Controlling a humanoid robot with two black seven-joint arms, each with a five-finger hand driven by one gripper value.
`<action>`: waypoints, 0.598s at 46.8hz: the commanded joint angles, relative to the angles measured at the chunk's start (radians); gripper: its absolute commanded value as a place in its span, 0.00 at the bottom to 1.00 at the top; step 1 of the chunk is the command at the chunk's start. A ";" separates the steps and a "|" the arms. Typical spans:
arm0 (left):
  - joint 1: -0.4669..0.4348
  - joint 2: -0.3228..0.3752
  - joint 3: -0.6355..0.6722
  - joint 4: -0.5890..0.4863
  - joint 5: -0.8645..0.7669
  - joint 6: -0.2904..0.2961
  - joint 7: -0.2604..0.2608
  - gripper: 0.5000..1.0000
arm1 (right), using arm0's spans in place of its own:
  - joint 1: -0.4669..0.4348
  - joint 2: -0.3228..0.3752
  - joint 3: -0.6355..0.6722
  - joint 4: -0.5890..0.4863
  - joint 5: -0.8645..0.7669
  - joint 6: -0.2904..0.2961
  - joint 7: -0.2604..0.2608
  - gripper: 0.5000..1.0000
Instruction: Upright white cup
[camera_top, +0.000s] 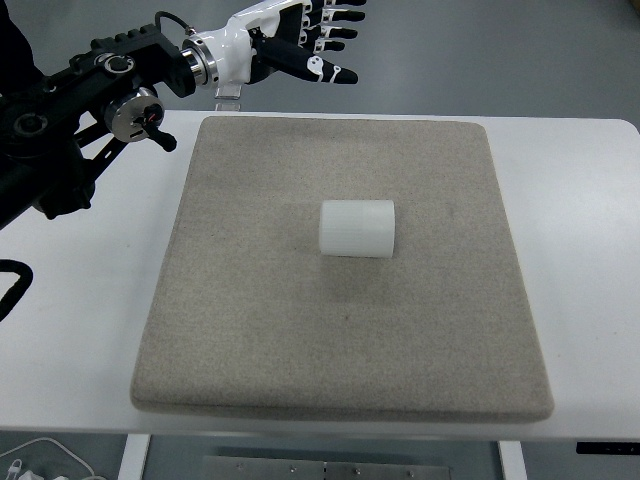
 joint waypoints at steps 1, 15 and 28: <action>-0.006 0.007 0.000 -0.047 0.051 -0.001 0.042 0.98 | 0.000 0.000 0.000 0.000 0.000 0.000 0.000 0.86; -0.031 0.006 0.044 -0.182 0.190 -0.001 0.177 0.97 | 0.000 0.000 0.000 0.000 0.000 0.000 0.000 0.86; -0.080 0.006 0.161 -0.201 0.193 -0.001 0.226 0.97 | 0.000 0.000 0.000 0.000 0.000 0.000 0.000 0.86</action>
